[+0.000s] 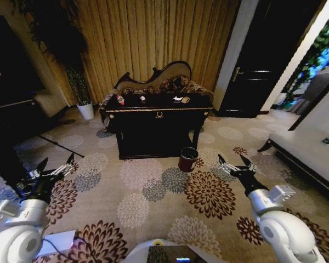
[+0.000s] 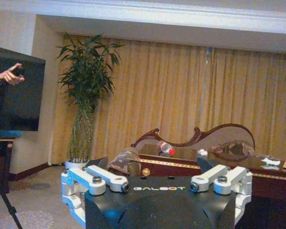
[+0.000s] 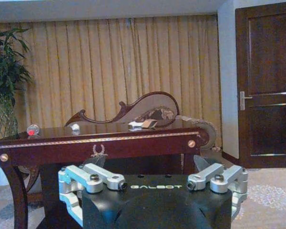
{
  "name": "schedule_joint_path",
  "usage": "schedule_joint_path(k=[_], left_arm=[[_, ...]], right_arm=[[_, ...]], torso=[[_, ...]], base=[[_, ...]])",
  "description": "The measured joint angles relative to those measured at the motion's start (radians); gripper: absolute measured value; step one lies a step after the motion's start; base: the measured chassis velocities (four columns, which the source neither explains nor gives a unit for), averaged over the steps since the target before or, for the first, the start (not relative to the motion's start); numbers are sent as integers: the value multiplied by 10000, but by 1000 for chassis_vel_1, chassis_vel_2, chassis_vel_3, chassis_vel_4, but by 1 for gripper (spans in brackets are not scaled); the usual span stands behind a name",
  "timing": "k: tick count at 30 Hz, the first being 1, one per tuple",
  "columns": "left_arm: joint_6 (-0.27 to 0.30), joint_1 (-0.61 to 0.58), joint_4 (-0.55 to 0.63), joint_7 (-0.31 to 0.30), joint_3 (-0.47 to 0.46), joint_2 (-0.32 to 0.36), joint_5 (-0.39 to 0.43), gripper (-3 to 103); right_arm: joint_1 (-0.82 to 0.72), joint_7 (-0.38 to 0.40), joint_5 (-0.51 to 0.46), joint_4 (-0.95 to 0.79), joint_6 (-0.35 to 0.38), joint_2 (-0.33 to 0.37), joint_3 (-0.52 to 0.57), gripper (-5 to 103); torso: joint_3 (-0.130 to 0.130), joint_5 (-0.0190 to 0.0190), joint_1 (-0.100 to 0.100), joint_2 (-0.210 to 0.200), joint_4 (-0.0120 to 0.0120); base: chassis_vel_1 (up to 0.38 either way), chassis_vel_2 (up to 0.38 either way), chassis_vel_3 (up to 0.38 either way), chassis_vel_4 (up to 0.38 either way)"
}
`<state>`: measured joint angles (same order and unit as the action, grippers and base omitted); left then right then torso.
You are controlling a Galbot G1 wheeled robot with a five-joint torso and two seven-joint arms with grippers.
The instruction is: Move to the front of the table and place the trash on the table into the trash bin.
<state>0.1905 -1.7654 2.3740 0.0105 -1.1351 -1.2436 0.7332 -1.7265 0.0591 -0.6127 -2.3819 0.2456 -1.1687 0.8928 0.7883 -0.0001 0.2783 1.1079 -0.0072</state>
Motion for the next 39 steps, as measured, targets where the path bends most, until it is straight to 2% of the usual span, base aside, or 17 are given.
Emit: schedule_joint_path(k=[15,39], left_arm=[[-106,4,-68,22,-14,1,-12,100],[-213,-42,-81,52,-1,-39,-21,100]], right_arm=[[29,-8,-9,62,-56,-18,-31,100],[-27,-17,28,32,-131,-89,-29,100]], torso=[[-1,0,-1,1,0],[-1,0,-2,1,0]], base=[[-19,18,17,-19],[-169,181,182,-171]])
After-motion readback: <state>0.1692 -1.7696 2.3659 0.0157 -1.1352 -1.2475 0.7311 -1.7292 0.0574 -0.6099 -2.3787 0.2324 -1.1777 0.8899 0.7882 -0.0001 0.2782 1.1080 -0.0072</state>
